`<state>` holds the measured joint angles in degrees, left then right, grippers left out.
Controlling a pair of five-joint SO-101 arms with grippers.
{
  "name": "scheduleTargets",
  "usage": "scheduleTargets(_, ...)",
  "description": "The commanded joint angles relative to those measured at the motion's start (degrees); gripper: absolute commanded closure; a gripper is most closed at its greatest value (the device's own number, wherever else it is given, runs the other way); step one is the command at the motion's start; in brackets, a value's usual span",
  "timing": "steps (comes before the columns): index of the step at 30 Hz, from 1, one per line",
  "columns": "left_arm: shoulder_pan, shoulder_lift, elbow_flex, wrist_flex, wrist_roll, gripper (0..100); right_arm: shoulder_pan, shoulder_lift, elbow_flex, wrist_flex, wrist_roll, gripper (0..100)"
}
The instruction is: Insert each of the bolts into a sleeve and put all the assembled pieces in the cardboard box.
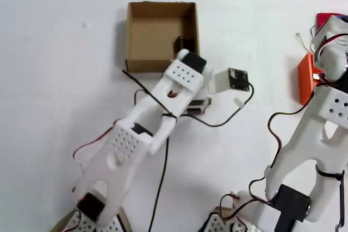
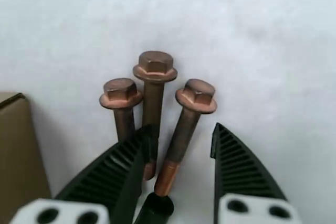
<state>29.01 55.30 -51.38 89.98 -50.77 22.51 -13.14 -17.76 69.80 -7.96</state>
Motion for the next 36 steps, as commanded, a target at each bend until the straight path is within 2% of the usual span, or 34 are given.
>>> scheduleTargets(1, 2.7, -0.3, -0.9, -0.2, -0.1, 81, 0.7, -0.2, -2.9, -1.5, -0.7, 97.5)
scheduleTargets(7, 4.0, -0.2, -0.8, -0.3, -0.1, 81, 0.7, -0.2, -2.9, -1.5, -0.7, 97.5)
scheduleTargets(17, -0.3, 0.1, -0.8, -0.6, -0.4, 81, 0.7, -0.2, -2.9, -1.5, -0.7, 97.5)
scheduleTargets(22, -0.7, 2.6, -1.2, -0.3, -0.5, 90, 0.7, -0.2, -2.9, -1.5, -0.7, 97.5)
scheduleTargets(29, 0.2, 3.0, -1.4, -0.1, -0.5, 90, 0.7, -0.2, -2.9, -1.5, -0.7, 97.5)
scheduleTargets(33, 1.5, 2.9, -2.0, 4.0, -0.5, 95, 0.7, -0.2, -2.9, -1.5, -0.7, 97.5)
scheduleTargets(36, 2.8, 2.9, -6.3, 10.5, -0.1, 97, 0.7, -0.2, -2.9, -1.5, -0.7, 97.5)
